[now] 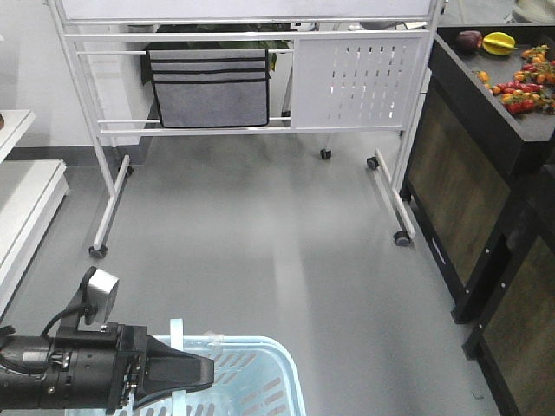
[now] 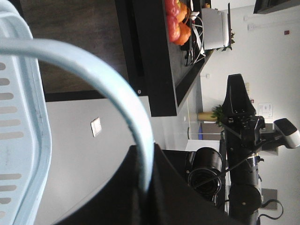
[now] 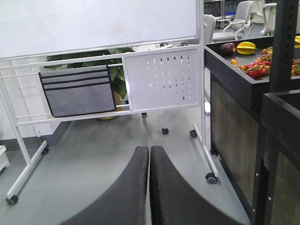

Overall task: Place coke in basket with both arms
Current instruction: 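Drive the base around the aisle holding the basket in the left gripper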

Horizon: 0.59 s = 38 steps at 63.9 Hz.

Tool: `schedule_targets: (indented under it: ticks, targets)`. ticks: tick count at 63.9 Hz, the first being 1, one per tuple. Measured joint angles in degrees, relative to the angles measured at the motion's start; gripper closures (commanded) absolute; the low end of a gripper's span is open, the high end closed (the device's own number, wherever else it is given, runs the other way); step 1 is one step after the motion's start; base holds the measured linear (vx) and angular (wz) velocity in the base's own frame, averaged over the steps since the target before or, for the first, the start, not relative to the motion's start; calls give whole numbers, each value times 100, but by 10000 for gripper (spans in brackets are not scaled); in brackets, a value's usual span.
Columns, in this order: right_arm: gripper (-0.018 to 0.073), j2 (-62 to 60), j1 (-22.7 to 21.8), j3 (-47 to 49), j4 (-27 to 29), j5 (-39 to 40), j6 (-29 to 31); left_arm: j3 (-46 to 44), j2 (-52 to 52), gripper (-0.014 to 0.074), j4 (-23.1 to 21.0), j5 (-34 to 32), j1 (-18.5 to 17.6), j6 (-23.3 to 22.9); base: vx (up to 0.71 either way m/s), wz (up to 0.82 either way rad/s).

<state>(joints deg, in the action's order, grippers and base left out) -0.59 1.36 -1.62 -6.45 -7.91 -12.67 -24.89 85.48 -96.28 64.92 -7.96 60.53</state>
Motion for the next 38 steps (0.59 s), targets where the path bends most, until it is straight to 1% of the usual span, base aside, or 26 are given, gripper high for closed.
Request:
schedule_targets:
  ticks: [38]
  targets:
    - [564, 0, 0, 0, 0, 0, 0, 0, 0, 603, 0, 0, 0, 0, 22, 1]
